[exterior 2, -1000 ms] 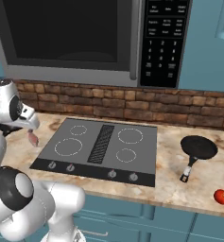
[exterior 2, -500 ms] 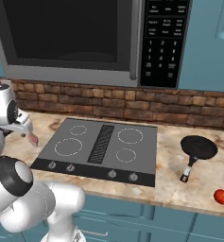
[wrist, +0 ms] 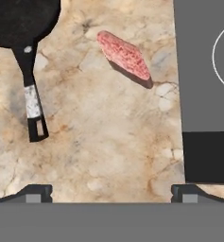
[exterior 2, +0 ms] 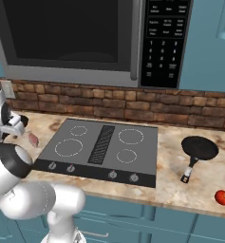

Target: Place both pans onto different burners. Then place the tomato and the steak on different pans.

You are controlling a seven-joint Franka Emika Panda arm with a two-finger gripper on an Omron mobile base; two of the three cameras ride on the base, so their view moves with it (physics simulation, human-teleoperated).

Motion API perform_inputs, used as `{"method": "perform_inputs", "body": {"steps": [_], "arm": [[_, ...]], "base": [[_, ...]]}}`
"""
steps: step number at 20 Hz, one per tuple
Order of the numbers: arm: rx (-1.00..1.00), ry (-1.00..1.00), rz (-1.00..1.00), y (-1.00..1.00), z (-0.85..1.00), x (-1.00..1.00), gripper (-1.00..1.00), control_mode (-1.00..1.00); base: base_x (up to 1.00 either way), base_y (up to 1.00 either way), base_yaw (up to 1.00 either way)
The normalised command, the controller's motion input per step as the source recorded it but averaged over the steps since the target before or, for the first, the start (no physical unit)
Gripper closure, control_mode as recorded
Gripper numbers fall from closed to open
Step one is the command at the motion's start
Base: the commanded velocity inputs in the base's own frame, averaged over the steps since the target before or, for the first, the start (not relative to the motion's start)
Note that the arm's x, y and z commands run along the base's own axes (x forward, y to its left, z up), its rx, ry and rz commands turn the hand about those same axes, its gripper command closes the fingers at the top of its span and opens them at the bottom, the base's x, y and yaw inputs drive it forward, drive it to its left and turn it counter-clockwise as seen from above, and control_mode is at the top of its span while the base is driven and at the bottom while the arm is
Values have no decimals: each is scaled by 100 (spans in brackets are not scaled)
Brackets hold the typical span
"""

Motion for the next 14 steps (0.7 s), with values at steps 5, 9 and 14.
{"method": "perform_inputs", "body": {"steps": [5,9,14], "arm": [[0,5,0,43,-13,9,-100,-100],[0,4,0,46,-19,16,-100,-100],[0,1,0,42,-17,13,-100,-100]], "base": [[0,0,0],[0,0,0],[0,0,0]]}}
